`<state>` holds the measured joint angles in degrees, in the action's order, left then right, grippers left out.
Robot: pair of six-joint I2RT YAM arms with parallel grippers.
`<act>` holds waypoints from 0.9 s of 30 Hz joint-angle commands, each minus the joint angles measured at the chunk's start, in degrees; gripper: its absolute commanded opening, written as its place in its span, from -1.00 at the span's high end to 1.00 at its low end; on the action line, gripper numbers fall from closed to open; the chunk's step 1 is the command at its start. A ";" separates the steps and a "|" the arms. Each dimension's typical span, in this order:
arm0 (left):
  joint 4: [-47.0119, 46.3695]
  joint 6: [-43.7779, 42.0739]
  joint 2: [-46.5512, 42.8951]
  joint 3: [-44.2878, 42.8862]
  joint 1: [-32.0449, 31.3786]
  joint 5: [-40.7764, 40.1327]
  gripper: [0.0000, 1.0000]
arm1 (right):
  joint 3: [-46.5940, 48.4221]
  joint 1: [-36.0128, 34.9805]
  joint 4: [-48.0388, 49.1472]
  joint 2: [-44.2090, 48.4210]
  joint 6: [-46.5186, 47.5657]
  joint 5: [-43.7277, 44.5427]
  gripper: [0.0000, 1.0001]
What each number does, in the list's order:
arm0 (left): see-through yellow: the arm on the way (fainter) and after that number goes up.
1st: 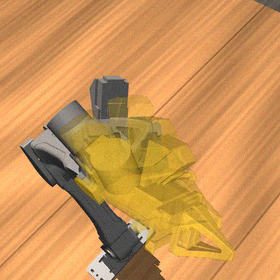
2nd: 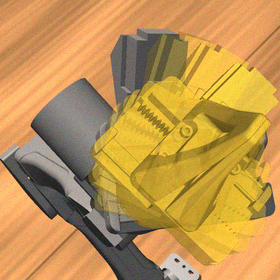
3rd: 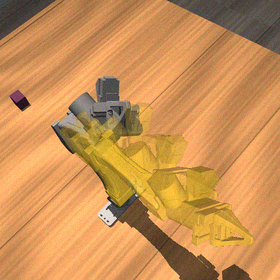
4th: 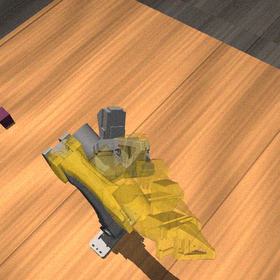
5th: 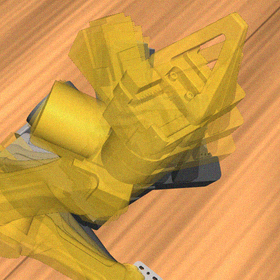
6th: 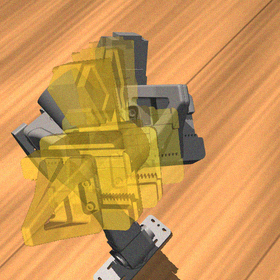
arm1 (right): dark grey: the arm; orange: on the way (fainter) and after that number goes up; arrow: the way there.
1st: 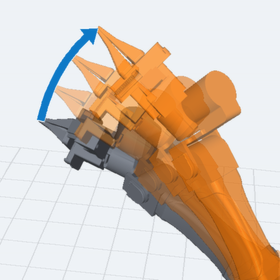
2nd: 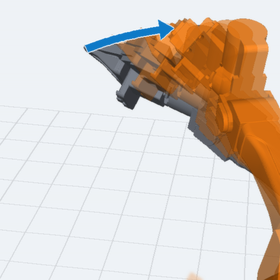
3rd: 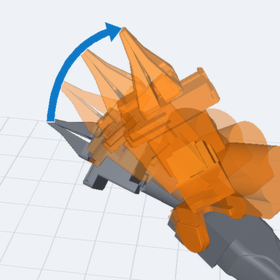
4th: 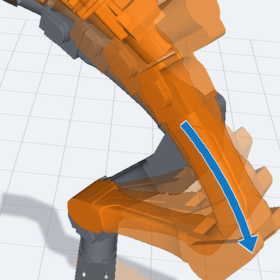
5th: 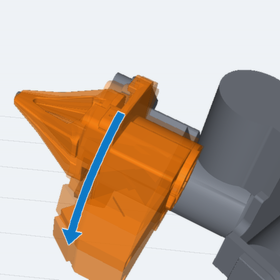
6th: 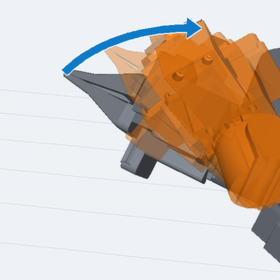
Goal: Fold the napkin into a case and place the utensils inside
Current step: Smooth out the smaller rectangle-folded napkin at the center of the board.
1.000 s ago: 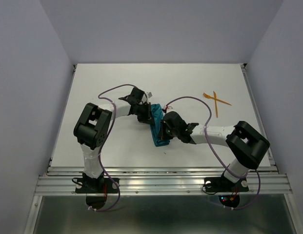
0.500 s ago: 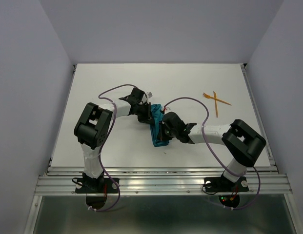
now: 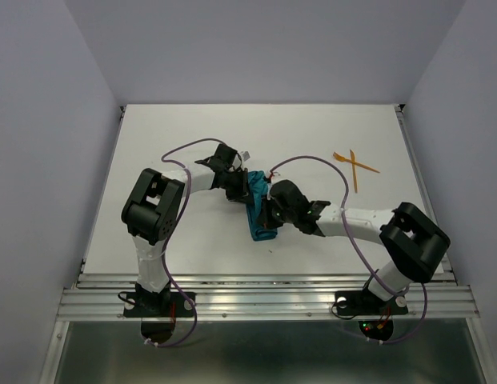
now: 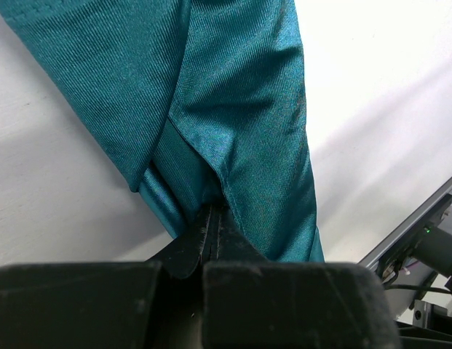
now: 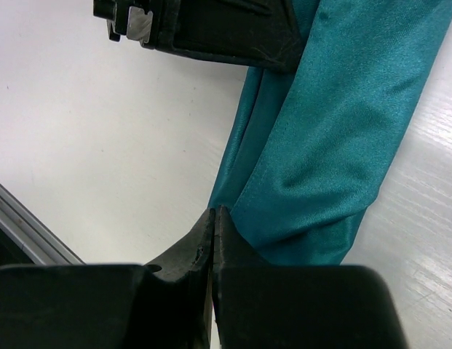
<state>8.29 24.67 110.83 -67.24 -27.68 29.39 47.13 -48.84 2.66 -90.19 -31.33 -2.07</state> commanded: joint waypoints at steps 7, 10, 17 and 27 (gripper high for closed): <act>-0.38 -0.94 0.97 -0.61 -0.27 -0.56 1.00 | -1.61 -0.29 4.11 -7.36 1.18 -3.57 0.99; -0.56 -0.85 1.06 -0.52 -0.36 -0.47 1.00 | -1.00 -0.29 3.68 -6.58 1.71 -2.42 0.99; -0.38 -0.94 0.97 -0.52 -0.36 -0.38 1.00 | 0.16 -0.29 0.69 0.09 1.98 1.79 0.99; -0.38 -1.11 1.23 -0.61 -0.36 -0.21 1.00 | -0.90 -0.29 0.33 1.87 1.98 -1.79 0.99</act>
<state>7.86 24.67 111.04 -67.24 -27.68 29.85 46.30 -48.82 2.48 -87.13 -29.82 -1.34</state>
